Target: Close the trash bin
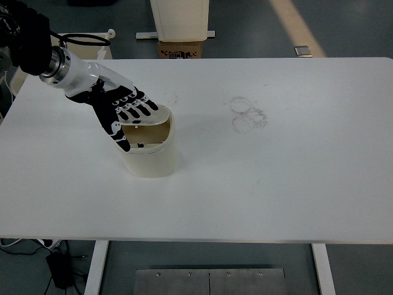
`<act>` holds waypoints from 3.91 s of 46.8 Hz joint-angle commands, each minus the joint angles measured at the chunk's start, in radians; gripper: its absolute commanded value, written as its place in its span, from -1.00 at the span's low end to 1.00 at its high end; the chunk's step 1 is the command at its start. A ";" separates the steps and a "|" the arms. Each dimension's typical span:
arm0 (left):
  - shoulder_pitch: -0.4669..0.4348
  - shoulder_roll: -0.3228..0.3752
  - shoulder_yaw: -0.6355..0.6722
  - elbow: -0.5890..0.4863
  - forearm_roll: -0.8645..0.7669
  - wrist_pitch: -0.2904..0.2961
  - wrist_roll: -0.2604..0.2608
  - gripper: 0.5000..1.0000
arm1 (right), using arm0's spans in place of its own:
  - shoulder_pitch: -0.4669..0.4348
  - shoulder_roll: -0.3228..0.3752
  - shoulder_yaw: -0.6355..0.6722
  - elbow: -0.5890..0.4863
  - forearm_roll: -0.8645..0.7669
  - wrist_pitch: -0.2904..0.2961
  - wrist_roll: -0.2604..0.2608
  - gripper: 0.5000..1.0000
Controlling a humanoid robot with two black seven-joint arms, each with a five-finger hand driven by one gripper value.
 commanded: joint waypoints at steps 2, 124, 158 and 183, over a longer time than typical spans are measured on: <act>0.010 -0.002 -0.002 0.001 0.000 0.000 0.000 1.00 | -0.001 0.000 0.000 0.000 0.000 0.000 0.000 0.97; 0.532 0.011 -0.992 0.610 -0.012 0.015 -0.080 1.00 | -0.001 0.000 0.002 0.000 -0.001 0.000 0.000 0.97; 1.096 0.061 -1.566 0.828 -0.173 0.058 -0.221 1.00 | -0.007 0.000 0.000 0.003 0.000 0.000 0.000 0.97; 1.454 0.035 -1.651 0.851 -0.255 0.058 -0.330 1.00 | -0.007 0.000 0.000 0.003 0.000 0.000 0.000 0.97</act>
